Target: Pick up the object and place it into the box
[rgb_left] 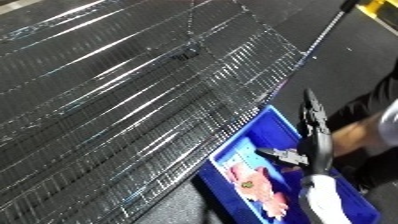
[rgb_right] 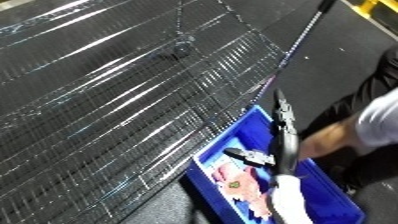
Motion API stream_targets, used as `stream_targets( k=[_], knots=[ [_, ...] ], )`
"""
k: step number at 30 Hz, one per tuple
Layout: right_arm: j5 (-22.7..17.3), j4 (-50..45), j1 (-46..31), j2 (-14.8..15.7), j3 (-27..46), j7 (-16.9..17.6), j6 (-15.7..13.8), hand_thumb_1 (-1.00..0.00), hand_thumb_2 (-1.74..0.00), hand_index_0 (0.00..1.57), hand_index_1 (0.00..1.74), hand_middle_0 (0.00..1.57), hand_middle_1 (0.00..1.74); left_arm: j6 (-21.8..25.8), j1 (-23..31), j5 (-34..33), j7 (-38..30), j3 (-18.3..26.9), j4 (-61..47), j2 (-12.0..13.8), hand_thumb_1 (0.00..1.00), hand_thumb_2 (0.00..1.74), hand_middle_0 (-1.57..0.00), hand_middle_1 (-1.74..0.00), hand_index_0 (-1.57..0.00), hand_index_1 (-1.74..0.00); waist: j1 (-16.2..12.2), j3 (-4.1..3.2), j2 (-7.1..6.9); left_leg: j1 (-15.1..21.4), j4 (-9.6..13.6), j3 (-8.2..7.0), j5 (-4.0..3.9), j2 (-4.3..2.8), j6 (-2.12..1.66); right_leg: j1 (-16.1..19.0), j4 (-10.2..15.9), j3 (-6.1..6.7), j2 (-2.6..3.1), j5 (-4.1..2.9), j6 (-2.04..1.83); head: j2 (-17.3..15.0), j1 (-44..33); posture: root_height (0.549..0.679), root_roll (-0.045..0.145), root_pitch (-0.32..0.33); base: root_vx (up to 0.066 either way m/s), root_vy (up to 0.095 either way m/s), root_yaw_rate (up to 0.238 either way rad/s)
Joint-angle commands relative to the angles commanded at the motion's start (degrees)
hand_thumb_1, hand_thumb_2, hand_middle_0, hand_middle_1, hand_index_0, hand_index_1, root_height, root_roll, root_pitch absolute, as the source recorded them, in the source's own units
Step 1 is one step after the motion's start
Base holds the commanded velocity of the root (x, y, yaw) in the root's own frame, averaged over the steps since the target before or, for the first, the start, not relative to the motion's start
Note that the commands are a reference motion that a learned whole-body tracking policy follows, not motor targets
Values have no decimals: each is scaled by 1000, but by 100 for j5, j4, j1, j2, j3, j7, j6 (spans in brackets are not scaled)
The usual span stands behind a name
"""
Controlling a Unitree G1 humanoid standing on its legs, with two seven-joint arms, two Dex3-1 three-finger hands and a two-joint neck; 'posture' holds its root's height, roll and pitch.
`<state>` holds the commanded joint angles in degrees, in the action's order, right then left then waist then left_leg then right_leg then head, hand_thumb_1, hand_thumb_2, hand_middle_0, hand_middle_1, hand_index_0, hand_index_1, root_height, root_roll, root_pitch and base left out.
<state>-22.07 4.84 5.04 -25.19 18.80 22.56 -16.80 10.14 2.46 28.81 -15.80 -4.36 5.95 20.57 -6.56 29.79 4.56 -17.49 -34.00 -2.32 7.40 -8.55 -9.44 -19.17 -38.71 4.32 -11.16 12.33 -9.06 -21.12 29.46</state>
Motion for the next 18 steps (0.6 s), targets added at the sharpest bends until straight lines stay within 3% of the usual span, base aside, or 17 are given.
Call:
stream_targets(
  k=[8, 18],
  knots=[
    [227, -410, 202, 39, -592, -347, 208, 0, 0, 0, 0, 0, 0, -67, 1, 102, 28, 14, -84, -91, 1000, 1740, -1570, -1740, -1570, -1740, 200, 0, -70, -45, -64, 57, 15, 5, -1, -9, -86, -39, -9, 77, 6, 271, -639, 639, 63, -104, 4, -13, 65],
    [379, -458, 274, 150, -1030, -492, 307, 0, 0, 0, 0, 0, 0, -67, -54, 70, -25, 37, -147, -147, 1000, 1740, -1570, -1740, -1570, -1740, 368, 0, -118, -63, -69, 88, 26, 16, 2, -3, -117, -108, -44, 113, -7, 107, -1356, 639, 63, -102, 9, -11, 63]
  ],
)
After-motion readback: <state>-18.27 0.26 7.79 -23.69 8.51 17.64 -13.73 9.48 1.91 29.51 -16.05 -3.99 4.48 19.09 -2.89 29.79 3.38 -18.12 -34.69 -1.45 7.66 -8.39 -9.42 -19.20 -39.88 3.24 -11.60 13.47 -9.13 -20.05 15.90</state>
